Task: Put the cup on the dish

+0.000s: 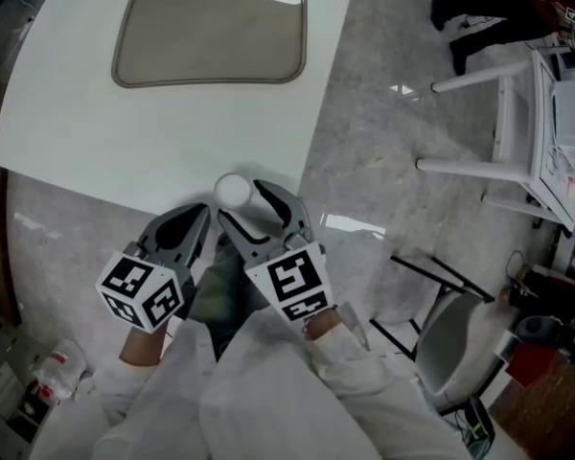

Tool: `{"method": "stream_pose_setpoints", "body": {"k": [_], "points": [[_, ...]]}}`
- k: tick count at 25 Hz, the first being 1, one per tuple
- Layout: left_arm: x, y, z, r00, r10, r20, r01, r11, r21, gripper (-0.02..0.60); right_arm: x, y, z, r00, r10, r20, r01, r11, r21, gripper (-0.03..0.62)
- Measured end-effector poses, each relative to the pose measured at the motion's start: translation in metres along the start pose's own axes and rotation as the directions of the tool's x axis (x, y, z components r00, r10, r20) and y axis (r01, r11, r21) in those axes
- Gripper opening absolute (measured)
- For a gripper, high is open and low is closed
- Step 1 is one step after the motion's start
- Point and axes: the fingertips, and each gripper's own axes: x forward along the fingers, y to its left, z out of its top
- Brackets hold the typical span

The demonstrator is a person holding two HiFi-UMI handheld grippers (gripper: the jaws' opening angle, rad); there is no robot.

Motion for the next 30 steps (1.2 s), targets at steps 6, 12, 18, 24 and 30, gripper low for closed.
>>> {"method": "stream_pose_setpoints", "body": {"k": [6,12,18,24,30], "points": [[0.004,0.007,-0.003,1.000,0.006,-0.009,-0.006,1.000,-0.016,0.009,0.014,-0.002,0.002,1.000,0.017,-0.015,-0.017,1.000,-0.013,0.262],[0.005,0.013,-0.006,1.000,0.013,-0.013,-0.013,0.999,-0.033,0.009,0.021,-0.002,0.001,1.000,0.018,-0.024,-0.019,0.999,-0.030,0.262],[0.005,0.013,-0.006,1.000,0.009,-0.008,-0.009,0.999,-0.053,0.009,0.026,-0.003,-0.001,0.999,0.014,-0.035,-0.016,0.999,-0.051,0.261],[0.000,0.017,-0.007,1.000,0.015,0.002,-0.015,0.998,-0.057,0.009,0.028,-0.001,-0.001,0.999,0.005,-0.037,-0.007,0.998,-0.062,0.262],[-0.004,0.016,-0.004,1.000,0.022,0.014,-0.021,0.998,-0.055,0.009,0.027,0.001,0.000,0.999,0.006,-0.043,-0.008,0.998,-0.054,0.261]]}}
